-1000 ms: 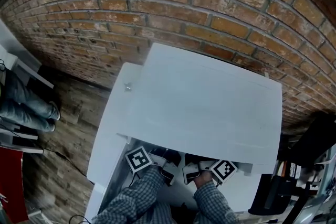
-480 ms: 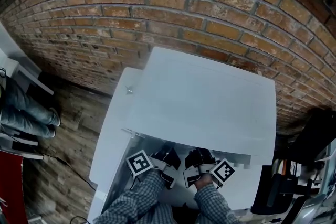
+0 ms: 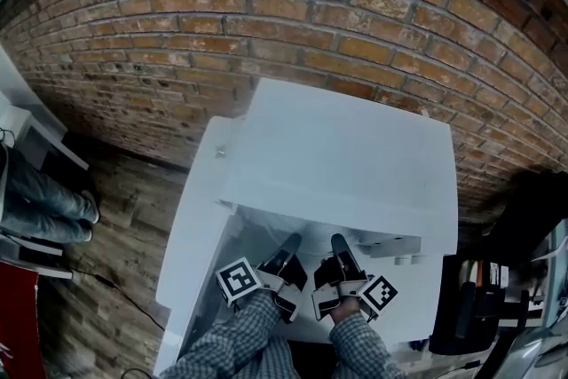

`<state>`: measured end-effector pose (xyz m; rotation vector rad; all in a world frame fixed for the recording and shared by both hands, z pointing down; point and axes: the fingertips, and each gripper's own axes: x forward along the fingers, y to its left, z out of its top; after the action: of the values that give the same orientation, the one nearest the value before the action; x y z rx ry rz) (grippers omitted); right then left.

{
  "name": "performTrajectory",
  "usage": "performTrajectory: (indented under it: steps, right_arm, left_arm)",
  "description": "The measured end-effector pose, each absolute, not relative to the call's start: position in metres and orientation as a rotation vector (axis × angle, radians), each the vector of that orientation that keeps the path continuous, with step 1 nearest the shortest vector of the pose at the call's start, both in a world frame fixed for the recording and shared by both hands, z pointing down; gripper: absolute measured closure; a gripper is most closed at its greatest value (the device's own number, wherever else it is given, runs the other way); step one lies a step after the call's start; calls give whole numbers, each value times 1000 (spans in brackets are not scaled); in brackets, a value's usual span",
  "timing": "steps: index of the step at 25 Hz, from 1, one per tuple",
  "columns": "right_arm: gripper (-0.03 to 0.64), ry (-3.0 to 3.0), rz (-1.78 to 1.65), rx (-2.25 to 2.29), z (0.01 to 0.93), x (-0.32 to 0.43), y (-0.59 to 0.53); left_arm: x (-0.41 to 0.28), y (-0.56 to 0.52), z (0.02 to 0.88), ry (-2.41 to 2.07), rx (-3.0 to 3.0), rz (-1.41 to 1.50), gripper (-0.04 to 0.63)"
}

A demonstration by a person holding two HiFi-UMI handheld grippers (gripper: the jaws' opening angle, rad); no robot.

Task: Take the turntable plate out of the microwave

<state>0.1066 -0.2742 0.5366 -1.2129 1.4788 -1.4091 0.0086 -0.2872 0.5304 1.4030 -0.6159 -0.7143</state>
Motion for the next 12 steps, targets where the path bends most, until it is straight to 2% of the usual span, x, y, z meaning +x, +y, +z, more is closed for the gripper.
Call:
performTrajectory:
  steps: [12]
  right_arm:
    - [571, 1485, -1349, -1212, 521, 100, -235]
  left_arm:
    - [5, -250, 516, -557, 1438, -708, 561]
